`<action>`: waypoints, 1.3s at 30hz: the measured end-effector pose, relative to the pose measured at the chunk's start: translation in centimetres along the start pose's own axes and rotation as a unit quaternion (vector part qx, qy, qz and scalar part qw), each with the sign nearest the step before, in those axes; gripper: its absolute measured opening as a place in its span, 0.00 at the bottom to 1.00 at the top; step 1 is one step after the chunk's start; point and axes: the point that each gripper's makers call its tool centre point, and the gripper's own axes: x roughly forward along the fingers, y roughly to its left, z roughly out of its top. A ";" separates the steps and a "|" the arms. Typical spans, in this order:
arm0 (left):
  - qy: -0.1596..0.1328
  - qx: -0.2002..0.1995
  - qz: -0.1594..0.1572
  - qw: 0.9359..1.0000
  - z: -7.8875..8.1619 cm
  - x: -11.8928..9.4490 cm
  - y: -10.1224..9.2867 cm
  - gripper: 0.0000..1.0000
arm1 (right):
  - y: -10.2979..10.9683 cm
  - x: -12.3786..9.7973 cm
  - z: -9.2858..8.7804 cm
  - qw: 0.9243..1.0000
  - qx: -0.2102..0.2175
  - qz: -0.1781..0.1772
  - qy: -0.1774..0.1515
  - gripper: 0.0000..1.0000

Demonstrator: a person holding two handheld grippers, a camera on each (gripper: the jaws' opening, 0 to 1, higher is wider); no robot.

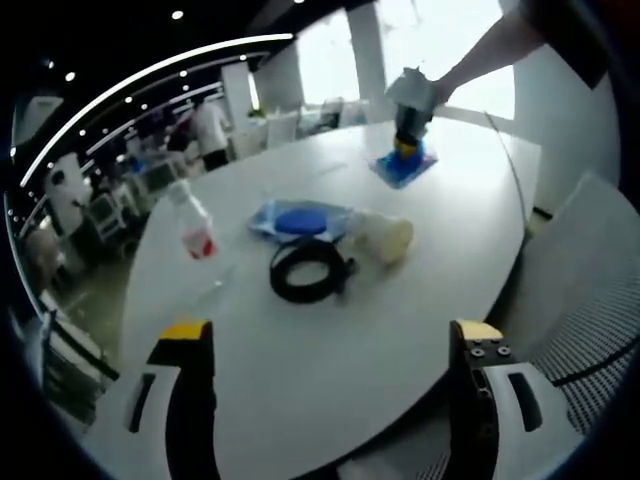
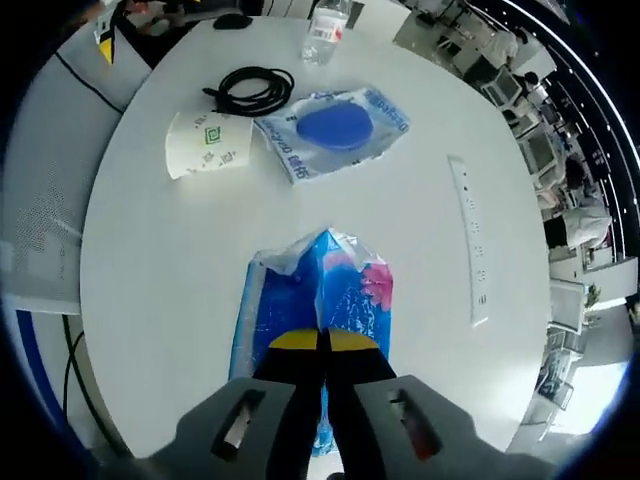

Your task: Arrange the tabletop items into an orderly group along one side of the table until the central work area is clear of visible clutter.

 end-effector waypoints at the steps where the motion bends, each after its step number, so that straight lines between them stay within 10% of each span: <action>1: 0.001 0.001 -0.001 1.000 0.0 0.0 0.0 0.94 | 0.0 0.1 -0.1 1.000 0.001 0.000 0.000 0.00; 39: 0.024 0.010 -0.011 1.000 -2.5 -0.7 0.5 0.90 | 0.5 5.6 -1.8 0.999 -0.008 0.018 0.043 0.00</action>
